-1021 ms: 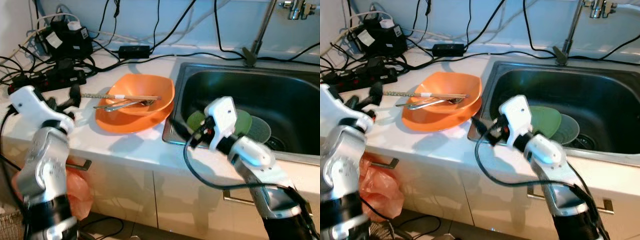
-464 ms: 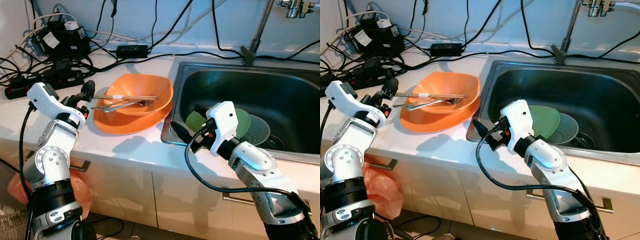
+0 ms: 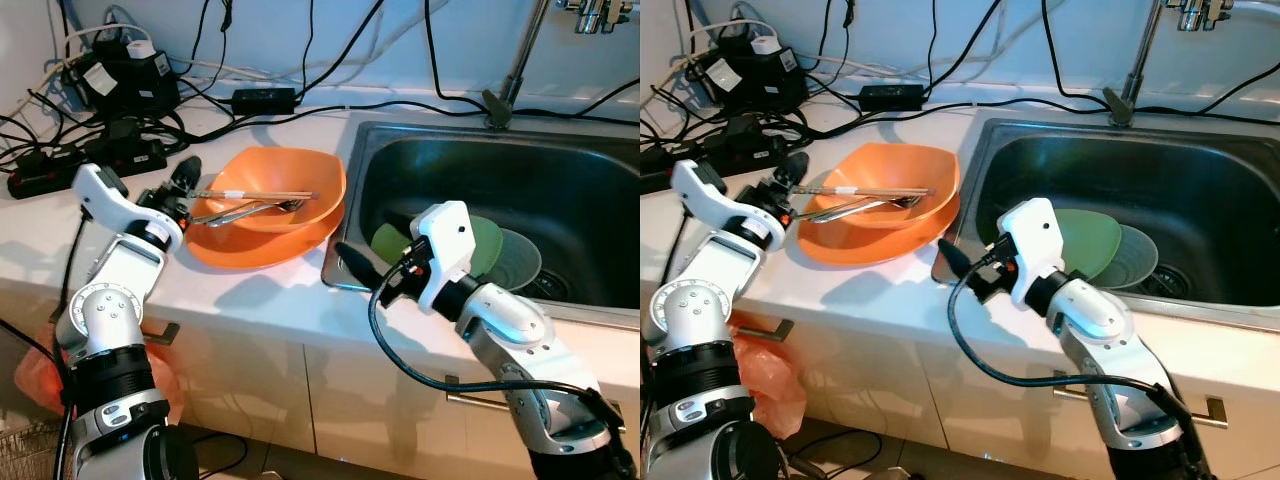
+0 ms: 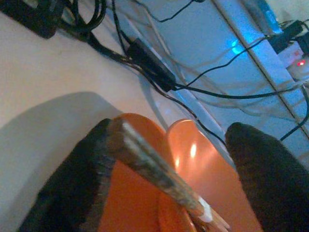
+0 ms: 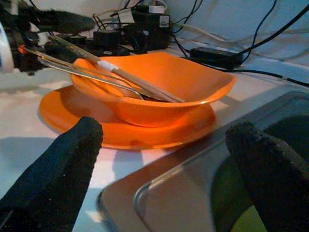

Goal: Kitchen organization

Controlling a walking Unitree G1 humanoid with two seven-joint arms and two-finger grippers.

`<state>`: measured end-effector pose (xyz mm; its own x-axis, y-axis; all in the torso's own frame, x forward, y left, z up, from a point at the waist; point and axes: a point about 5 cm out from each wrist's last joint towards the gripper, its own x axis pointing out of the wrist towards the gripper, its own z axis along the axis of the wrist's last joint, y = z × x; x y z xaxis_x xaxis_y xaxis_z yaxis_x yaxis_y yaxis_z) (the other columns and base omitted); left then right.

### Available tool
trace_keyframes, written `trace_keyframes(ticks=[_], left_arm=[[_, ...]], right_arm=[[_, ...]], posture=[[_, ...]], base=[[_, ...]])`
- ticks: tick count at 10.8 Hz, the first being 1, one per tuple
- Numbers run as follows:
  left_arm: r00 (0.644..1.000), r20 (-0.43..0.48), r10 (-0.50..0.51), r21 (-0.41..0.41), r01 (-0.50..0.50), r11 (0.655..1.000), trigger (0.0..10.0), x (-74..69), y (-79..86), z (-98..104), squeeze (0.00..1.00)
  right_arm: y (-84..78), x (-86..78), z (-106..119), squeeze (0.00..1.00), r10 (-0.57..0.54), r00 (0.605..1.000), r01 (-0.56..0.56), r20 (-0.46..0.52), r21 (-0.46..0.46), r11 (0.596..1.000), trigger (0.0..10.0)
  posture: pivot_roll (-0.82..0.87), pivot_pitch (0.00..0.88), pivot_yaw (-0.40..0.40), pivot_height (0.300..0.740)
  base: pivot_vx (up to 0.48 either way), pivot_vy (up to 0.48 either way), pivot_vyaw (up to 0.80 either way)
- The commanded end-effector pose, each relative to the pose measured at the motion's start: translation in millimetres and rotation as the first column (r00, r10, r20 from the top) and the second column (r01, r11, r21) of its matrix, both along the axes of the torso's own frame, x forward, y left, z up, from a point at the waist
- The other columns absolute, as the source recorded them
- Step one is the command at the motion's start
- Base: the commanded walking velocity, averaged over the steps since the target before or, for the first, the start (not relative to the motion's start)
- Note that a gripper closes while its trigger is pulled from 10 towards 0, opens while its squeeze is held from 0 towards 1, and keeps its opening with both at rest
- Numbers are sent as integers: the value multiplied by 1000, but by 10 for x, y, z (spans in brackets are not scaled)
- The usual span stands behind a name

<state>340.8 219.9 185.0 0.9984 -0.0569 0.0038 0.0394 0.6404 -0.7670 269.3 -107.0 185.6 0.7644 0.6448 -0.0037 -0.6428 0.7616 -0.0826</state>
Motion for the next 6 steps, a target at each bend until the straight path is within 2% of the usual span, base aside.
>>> trace_keyframes(ticks=[1,6], left_arm=[[1000,6,7,-24,-6,1000,0,22,41,38,0],[999,20,27,-54,-25,998,0,41,103,84,0]], right_arm=[[47,-42,34,0,23,1000,-23,6,9,1000,10000],[87,-117,19,0,93,996,-93,-14,12,996,10000]], posture=[[54,53,105,740],[56,57,108,740]], base=[[0,0,0],[0,0,0]])
